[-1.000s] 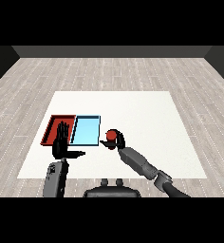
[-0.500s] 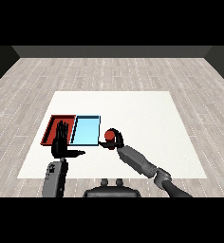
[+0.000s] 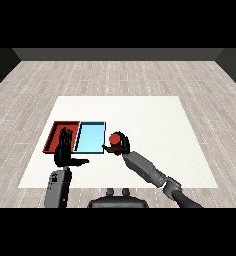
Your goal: Pick the red can and put it in the red box
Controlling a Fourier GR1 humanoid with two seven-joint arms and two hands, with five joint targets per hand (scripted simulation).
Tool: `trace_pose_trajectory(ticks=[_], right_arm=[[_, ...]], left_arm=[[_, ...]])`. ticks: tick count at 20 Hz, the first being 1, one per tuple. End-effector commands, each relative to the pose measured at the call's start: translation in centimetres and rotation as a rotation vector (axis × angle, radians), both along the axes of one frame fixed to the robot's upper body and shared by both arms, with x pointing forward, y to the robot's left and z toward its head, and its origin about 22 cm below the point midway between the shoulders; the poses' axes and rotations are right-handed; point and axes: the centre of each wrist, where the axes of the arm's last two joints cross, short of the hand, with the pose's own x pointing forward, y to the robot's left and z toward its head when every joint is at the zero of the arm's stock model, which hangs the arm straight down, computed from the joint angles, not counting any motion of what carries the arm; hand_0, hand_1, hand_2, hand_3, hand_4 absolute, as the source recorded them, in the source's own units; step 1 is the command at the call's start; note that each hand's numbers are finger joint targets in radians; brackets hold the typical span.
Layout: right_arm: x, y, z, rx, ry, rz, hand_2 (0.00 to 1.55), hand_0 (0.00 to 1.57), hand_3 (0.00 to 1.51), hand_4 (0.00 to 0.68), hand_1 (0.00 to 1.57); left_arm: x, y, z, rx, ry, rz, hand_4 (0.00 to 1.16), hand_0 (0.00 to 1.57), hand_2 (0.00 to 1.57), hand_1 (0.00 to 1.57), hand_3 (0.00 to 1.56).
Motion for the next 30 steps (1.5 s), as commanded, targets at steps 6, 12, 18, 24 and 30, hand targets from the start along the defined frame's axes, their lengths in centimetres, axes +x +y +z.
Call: trace_pose_trajectory(ticks=[6,12,18,24,30], right_arm=[[-0.2,-0.5,3.4,0.014,-0.150,-0.010,1.46,1.52,1.38,0.608,1.52],[-4.2,-1.3,7.9,0.095,-0.296,0.008,1.44,1.48,1.40,0.631,1.48],[0.0,-5.4,9.8,0.074,-0.328,0.008,1.42,1.46,1.39,0.633,1.46],[-0.3,-6.0,11.2,0.096,-0.355,-0.007,1.41,1.44,1.38,0.622,1.44],[-0.9,-7.2,11.1,0.101,-0.406,0.044,1.43,1.44,1.40,0.632,1.44]], left_arm=[[0.5,0.1,1.2,0.033,0.027,-0.002,0.00,0.00,0.00,0.00,0.00],[0.7,-4.0,3.1,0.042,0.035,-0.150,0.00,0.00,0.00,0.00,0.00],[0.5,-6.7,3.6,0.082,0.054,-0.153,0.00,0.00,0.00,0.00,0.00],[0.9,-9.7,3.7,0.140,0.101,-0.175,0.00,0.00,0.00,0.00,0.00],[3.8,-10.8,4.3,0.138,0.148,-0.191,0.00,0.00,0.00,0.00,0.00]])
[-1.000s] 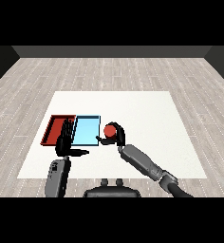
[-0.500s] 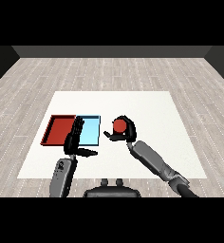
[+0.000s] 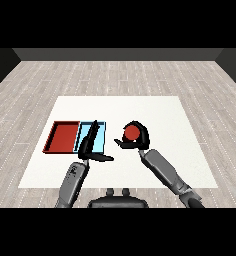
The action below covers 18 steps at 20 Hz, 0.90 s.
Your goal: Pick the red can and put it in the red box
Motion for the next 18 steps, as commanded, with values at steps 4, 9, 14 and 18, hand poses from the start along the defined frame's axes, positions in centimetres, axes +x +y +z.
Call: trace_pose_trajectory(ticks=[4,9,14,18], right_arm=[[-0.6,1.0,1.3,0.009,-0.045,0.035,1.43,1.44,1.40,0.616,1.44],[-2.3,0.7,1.0,0.019,-0.073,0.018,1.44,1.45,1.40,0.647,1.45],[-0.3,0.6,0.2,0.014,-0.057,0.065,1.44,1.47,1.39,0.652,1.47],[-3.2,2.7,0.7,-0.001,-0.078,0.056,1.43,1.46,1.38,0.654,1.46]], left_arm=[[-1.0,-3.4,-1.0,0.014,0.060,-0.041,0.00,0.00,0.00,0.00,0.00],[1.7,-3.2,-3.2,0.022,0.109,-0.017,0.00,0.00,0.00,0.00,0.00],[0.5,-4.4,-3.6,0.024,0.136,-0.041,0.00,0.00,0.00,0.00,0.00],[1.2,-4.2,-3.7,0.002,0.119,-0.077,0.00,0.00,0.00,0.00,0.00]])
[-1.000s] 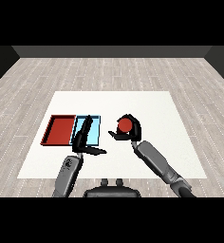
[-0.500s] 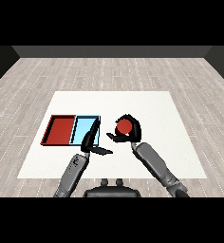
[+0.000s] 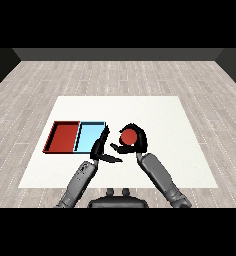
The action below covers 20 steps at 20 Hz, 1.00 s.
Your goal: Pick the red can and put it in the red box
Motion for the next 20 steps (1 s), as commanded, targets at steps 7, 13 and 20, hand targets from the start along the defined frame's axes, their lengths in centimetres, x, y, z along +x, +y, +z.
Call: trace_pose_trajectory(ticks=[7,13,20], right_arm=[[-0.8,2.8,-0.2,0.017,-0.019,0.027,1.44,1.46,1.39,0.671,1.46],[0.1,1.2,-0.3,0.087,0.022,0.096,1.44,1.48,1.40,0.644,1.48],[-1.6,4.7,-0.7,0.098,-0.023,0.105,1.46,1.51,1.42,0.656,1.51]], left_arm=[[0.5,-2.4,-1.5,-0.045,0.039,-0.026,0.00,0.00,0.00,0.00,0.00],[0.0,-3.4,-1.3,-0.034,0.023,-0.030,0.00,0.00,0.00,0.00,0.00],[-0.7,-4.4,-0.5,-0.059,0.054,-0.061,0.00,0.00,0.00,0.00,0.00]])
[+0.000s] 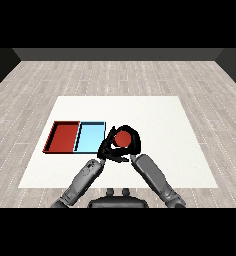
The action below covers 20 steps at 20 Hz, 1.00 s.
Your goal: Pick the red can and put it in the red box
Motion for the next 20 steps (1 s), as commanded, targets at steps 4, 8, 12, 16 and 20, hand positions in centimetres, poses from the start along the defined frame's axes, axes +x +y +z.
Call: trace_pose_trajectory(ticks=[4,8,12,16,20], right_arm=[[-1.5,1.2,0.4,0.011,-0.007,0.013,1.45,1.52,1.40,0.648,1.52],[-1.3,1.3,-0.8,-0.016,-0.012,0.008,1.46,1.50,1.40,0.638,1.50],[-0.6,1.7,-0.2,-0.020,0.013,0.037,1.47,1.56,1.40,0.654,1.56],[-0.5,2.8,1.0,-0.004,0.020,0.002,1.45,1.49,1.39,0.654,1.49],[-1.0,2.7,-1.4,-0.001,0.005,0.003,1.44,1.48,1.39,0.646,1.48]], left_arm=[[0.5,-1.8,1.9,-0.025,-0.013,-0.050,0.00,0.00,0.00,0.00,0.00],[-0.7,0.6,0.4,-0.045,0.007,0.040,0.00,0.00,0.00,0.00,0.00],[1.5,0.5,-1.3,-0.100,0.087,0.176,1.11,1.45,1.48,1.45,1.42],[0.4,-0.3,-0.6,-0.049,0.065,0.188,1.12,1.57,1.56,1.57,1.47],[-0.1,-1.1,-0.5,-0.041,0.050,0.200,1.12,1.57,1.56,1.57,1.48]])
